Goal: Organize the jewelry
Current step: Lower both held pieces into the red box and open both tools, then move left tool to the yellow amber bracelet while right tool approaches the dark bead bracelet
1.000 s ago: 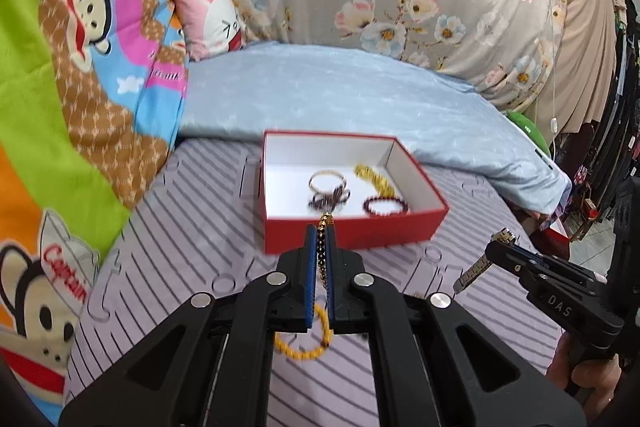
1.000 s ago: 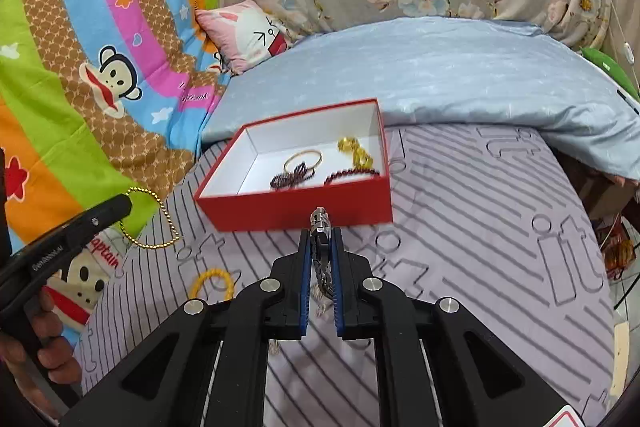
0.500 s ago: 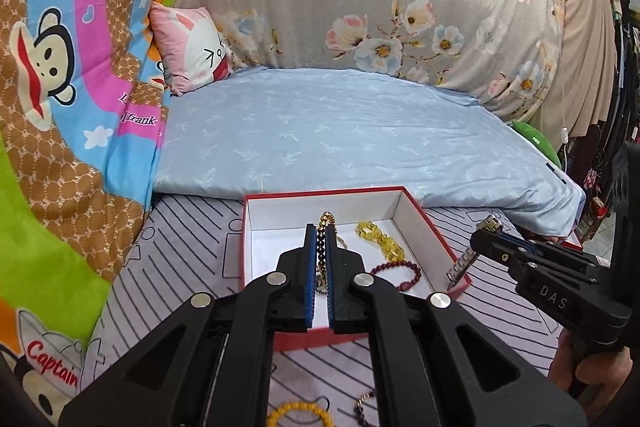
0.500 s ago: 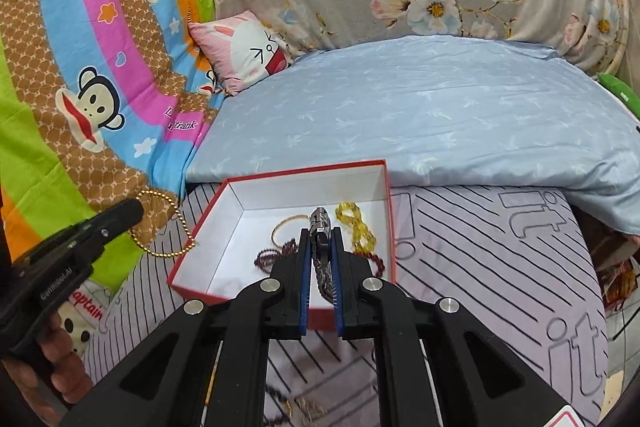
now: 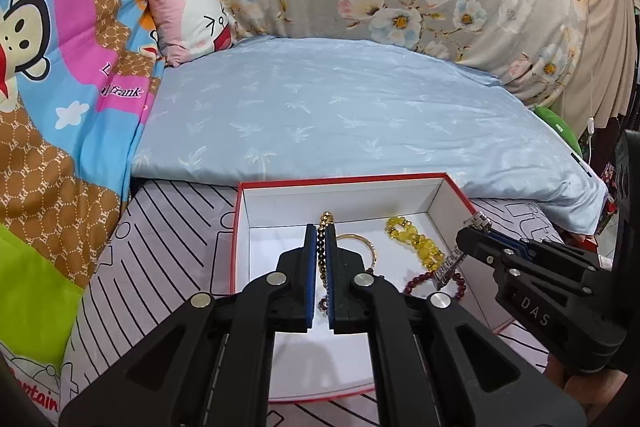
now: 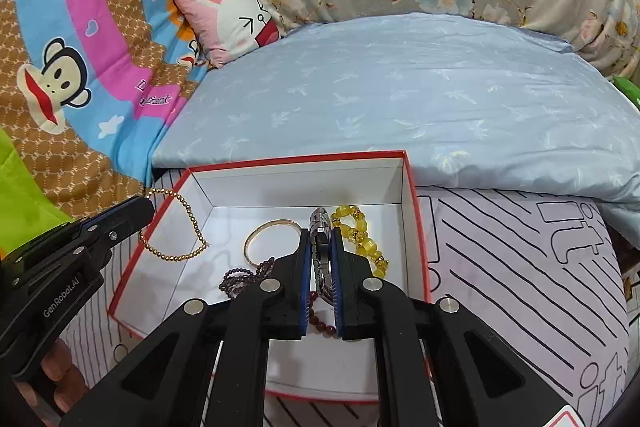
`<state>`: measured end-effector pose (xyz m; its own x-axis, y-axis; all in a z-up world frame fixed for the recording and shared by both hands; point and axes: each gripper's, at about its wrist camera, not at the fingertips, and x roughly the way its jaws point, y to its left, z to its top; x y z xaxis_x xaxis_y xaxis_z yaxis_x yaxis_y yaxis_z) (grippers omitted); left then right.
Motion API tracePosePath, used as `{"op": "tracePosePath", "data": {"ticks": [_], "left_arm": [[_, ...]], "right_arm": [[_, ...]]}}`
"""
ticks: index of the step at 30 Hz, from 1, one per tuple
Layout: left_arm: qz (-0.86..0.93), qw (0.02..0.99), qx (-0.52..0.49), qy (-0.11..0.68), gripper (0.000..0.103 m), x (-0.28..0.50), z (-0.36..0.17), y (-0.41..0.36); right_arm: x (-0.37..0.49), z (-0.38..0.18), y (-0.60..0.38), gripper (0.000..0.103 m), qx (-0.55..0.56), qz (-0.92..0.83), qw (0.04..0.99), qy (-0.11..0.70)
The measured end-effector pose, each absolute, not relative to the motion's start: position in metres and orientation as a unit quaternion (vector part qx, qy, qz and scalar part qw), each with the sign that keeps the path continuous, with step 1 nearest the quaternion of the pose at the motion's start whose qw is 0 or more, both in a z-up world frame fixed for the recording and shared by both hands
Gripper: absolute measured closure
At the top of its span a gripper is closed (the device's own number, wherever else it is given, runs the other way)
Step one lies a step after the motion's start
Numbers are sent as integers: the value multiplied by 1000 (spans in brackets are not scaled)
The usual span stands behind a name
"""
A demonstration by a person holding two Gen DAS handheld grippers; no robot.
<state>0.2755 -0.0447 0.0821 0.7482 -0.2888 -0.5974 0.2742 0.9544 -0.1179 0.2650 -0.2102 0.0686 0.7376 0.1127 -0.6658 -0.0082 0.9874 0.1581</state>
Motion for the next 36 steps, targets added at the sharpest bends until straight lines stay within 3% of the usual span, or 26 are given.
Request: {"op": "tracePosePath", "data": {"ticks": [5, 10, 14, 25, 36], "left_arm": [[-140, 931, -12, 336, 98, 289, 71, -46], [-122, 936, -14, 329, 80, 286, 72, -38], [-117, 939, -23, 324, 71, 278, 77, -26], [-118, 938, -38, 322, 68, 228, 83, -3], [-110, 921, -52, 371, 68, 170, 43, 20]], "right_arm": [[281, 60, -198, 93, 60, 34, 926, 372], [271, 76, -196, 76, 54, 26, 938, 342], [256, 84, -205, 74, 64, 25, 940, 334], [193, 82, -216, 74, 84, 26, 939, 333], [130, 52, -217, 74, 89, 21, 927, 365]]}}
